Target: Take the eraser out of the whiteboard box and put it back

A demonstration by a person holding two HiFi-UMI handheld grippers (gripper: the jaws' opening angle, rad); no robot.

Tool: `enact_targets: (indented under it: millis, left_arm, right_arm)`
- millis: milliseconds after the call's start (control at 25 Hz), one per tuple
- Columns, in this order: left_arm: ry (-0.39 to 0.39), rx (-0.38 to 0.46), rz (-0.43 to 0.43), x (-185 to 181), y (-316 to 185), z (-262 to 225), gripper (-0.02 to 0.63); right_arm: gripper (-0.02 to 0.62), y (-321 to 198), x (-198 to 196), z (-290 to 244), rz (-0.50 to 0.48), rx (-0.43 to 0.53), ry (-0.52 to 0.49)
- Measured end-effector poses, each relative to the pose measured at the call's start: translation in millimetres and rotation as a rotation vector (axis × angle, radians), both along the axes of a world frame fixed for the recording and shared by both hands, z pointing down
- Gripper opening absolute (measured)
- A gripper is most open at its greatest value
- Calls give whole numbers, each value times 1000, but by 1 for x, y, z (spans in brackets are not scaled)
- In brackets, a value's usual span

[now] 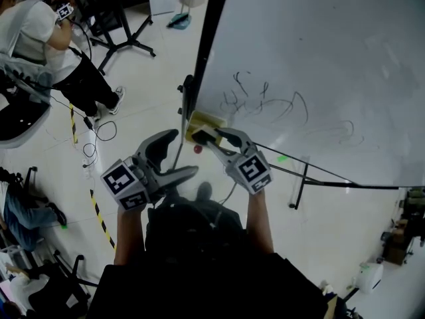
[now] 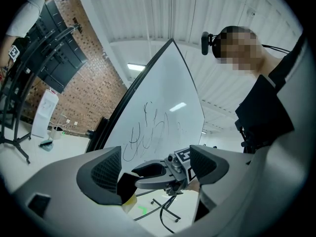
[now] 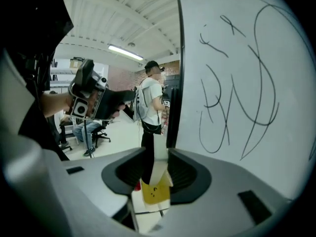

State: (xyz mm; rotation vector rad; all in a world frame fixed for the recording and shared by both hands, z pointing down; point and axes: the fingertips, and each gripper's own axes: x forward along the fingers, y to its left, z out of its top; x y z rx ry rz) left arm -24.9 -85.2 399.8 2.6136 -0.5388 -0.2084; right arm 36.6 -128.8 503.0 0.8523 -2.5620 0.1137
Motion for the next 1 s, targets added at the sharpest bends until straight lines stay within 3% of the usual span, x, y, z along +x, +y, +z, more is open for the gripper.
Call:
enact_targets:
  millis: [1000]
  left_arm:
    - [79, 61, -35, -2, 10, -40, 431]
  right_arm:
    - [153, 26, 37, -168, 57, 233, -449]
